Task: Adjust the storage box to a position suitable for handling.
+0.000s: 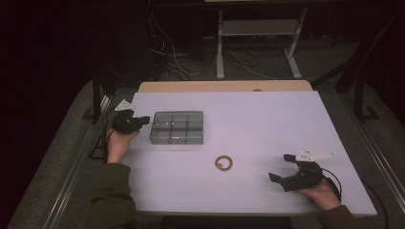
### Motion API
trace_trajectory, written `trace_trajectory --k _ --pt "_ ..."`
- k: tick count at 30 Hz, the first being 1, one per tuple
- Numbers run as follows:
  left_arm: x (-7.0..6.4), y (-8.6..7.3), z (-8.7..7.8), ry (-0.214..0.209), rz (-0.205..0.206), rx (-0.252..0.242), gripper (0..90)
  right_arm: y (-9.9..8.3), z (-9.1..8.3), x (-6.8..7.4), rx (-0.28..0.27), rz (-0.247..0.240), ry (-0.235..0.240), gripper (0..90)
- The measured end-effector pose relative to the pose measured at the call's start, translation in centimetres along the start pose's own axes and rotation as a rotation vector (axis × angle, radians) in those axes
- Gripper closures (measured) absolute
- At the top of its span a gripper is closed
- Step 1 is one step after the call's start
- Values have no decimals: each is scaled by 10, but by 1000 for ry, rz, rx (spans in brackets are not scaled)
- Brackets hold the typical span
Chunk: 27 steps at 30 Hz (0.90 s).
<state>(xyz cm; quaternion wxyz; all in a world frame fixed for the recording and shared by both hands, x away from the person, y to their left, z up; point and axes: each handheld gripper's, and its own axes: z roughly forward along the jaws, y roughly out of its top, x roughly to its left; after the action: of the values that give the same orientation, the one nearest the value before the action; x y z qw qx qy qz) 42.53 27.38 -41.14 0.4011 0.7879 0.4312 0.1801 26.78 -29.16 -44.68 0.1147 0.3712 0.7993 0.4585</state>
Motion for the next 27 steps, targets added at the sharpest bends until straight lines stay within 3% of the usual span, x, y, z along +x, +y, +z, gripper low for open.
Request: trace_trajectory --k 7,16,27 --pt "2 -8 6 3 -7 58 890 0 -1 0 -1 2 1 16" --pt "4 -18 15 -29 -18 123 890 -1 -1 -1 -2 2 2 15" --pt "1 -20 22 -68 -23 133 890 -1 -1 -1 -2 2 1 16"
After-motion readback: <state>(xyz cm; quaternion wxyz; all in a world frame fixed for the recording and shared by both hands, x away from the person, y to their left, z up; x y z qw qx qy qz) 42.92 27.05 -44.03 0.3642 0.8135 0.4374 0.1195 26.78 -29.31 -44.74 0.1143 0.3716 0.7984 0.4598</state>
